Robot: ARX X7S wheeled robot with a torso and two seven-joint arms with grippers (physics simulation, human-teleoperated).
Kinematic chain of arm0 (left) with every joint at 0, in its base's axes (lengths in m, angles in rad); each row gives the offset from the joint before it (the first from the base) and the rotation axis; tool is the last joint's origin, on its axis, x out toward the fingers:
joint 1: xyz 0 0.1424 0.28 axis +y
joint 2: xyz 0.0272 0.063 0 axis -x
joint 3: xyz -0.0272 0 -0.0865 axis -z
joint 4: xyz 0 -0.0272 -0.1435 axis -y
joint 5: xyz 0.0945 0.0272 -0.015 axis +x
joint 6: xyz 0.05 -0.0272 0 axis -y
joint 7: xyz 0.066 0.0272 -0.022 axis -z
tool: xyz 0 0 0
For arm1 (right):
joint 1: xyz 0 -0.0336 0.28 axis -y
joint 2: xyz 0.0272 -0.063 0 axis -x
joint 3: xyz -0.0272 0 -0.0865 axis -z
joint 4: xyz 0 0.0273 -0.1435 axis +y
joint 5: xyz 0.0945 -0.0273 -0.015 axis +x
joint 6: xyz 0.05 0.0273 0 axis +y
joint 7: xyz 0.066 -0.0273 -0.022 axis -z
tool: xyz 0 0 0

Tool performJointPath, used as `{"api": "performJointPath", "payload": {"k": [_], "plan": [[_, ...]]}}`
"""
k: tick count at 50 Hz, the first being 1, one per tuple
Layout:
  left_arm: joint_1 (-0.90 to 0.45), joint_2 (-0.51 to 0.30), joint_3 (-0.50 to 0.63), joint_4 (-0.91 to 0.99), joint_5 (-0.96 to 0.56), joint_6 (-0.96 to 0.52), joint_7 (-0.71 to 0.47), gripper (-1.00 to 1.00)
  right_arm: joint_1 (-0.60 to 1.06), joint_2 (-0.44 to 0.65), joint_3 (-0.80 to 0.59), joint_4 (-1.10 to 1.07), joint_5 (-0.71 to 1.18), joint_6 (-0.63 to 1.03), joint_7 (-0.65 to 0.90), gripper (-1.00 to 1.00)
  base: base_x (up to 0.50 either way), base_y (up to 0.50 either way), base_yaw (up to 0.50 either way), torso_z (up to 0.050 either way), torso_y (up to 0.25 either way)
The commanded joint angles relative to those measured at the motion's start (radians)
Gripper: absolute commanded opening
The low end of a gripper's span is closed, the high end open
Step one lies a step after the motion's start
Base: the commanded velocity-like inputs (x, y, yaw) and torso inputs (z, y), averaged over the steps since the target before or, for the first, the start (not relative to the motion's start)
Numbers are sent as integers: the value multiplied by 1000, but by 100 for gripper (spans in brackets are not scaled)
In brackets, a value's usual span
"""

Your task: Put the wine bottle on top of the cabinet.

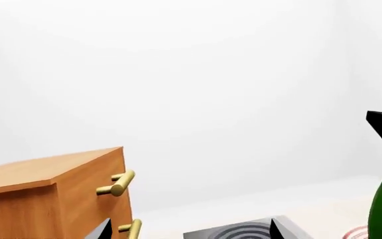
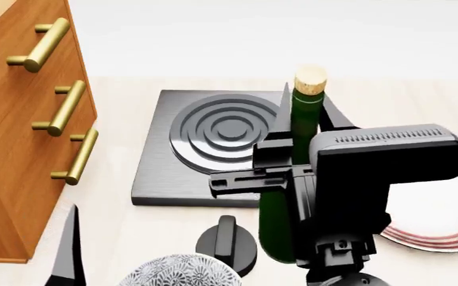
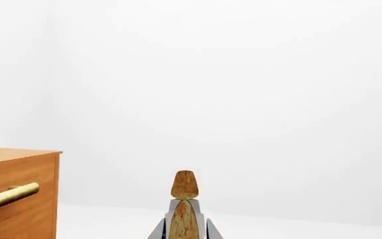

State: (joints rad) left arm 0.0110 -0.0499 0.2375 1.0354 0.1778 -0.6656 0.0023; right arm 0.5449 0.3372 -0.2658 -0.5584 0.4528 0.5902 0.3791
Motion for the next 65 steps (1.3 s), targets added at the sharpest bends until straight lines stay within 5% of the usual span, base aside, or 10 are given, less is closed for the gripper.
{"api": "performJointPath", "payload": {"k": [1,28,31,65], "plan": [[0,10,-36,7,-33,25,15,100,74,-68,-58,34,-26,19,-74,-100,0,0,0,0,0],[29,-57,26,-154,-319,-45,188,100,139,-80,-50,-40,129,115,-105,-100,0,0,0,0,0],[28,-14,-27,-184,-455,-81,240,100,127,-80,-61,-33,117,98,-107,-100,0,0,0,0,0],[-145,17,83,-487,-492,63,131,100,107,-70,-72,-55,129,76,-95,-100,0,0,0,0,1]]}}
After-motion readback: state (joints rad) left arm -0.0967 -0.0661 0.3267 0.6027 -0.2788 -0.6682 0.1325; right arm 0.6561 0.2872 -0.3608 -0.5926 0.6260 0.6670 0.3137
